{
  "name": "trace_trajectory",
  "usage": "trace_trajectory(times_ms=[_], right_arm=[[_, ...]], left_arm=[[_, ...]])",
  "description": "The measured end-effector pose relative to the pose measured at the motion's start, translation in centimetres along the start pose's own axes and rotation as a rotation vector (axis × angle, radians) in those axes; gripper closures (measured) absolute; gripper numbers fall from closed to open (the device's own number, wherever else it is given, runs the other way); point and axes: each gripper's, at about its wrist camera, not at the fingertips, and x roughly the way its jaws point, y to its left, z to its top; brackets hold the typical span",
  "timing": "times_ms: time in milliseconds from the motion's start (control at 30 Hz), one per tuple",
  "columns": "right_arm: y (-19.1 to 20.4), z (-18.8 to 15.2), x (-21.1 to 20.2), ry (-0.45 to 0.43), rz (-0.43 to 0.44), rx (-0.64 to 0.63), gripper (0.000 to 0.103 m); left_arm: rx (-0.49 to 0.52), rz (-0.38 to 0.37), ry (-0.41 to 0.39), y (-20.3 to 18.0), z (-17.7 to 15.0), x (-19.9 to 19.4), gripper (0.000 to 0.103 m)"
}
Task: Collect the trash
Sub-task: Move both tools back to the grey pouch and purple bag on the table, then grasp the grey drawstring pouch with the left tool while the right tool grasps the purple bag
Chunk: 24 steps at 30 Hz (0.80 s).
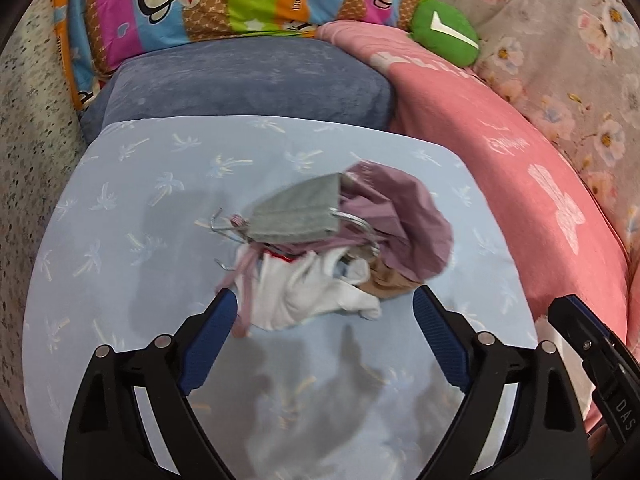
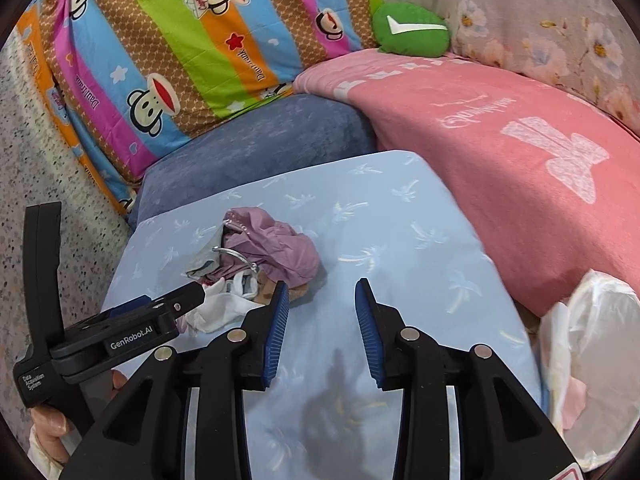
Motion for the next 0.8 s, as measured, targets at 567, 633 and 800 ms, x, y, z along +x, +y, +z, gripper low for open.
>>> trace_trajectory(times_ms=[567,633,800], right_arm=[[2.8,3.0,8.5,0.050,0.009,-0.023,0.059],[2.7,2.9,9.2,0.064,0.011,-0.018,0.059],[2.6,2.4,10.7,0.100,0.019,-0.013,0.073]], left_arm=[[-0.010,-0.061,0.084,2.1,4.0,6.2,0.033],[-0.020,-0.077,0.096,2.3,4.0,6.6,0.046],[-0.028,-0.145,0.110,2.7,3.9,6.3,0.073]])
